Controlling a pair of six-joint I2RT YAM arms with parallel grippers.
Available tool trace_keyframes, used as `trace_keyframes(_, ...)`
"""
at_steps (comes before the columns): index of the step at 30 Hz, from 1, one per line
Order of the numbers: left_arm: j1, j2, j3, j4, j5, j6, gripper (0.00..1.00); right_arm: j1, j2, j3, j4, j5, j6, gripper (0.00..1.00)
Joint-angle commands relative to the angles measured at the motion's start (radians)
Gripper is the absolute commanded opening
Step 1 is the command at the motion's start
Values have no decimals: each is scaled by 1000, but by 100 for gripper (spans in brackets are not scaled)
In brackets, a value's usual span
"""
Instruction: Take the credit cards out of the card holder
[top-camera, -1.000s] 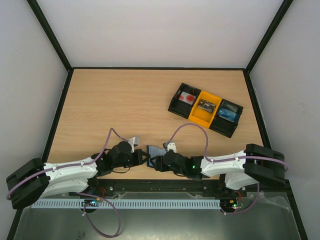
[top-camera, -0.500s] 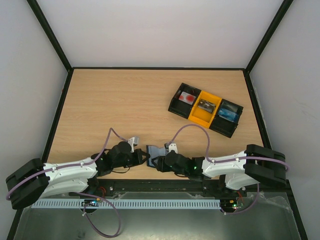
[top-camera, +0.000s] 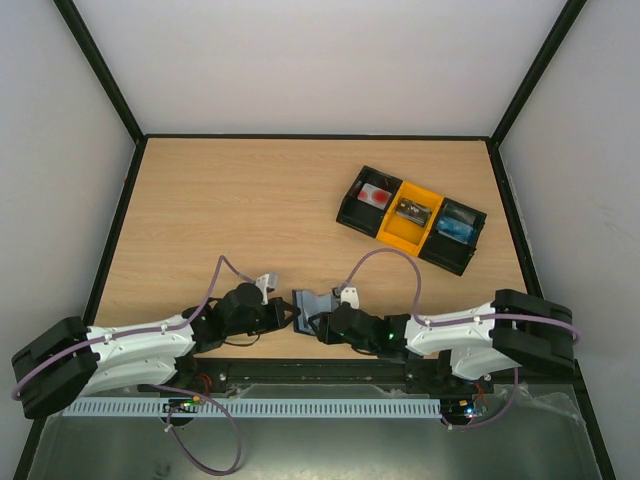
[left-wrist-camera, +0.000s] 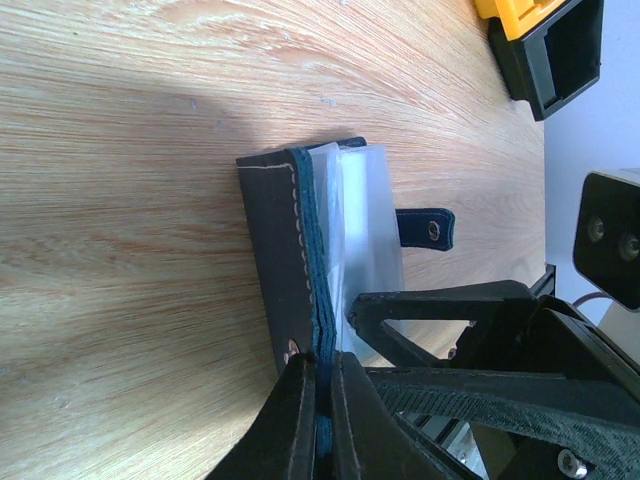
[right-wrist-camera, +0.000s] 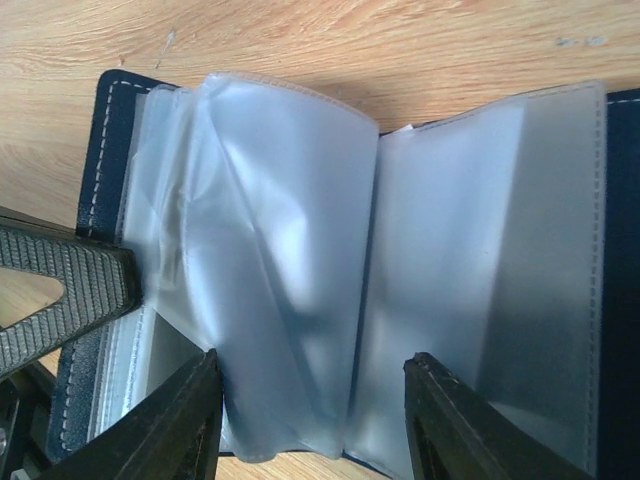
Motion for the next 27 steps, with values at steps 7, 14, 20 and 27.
trace_keyframes(7,-7,-13,-3,16,-7,-8,3,4,-96,-16,-258,175,43,47)
trace_keyframes(14,-6,-13,1,23,-2,-3,3,4,-198,-44,-157,95,-16,46)
trace_keyframes(20,-6,-8,0,24,-4,-4,3,3,-217,-40,-37,-3,-28,48)
trace_keyframes(27,-6,-8,1,22,-2,-5,3,6,-85,3,8,-38,-46,53)
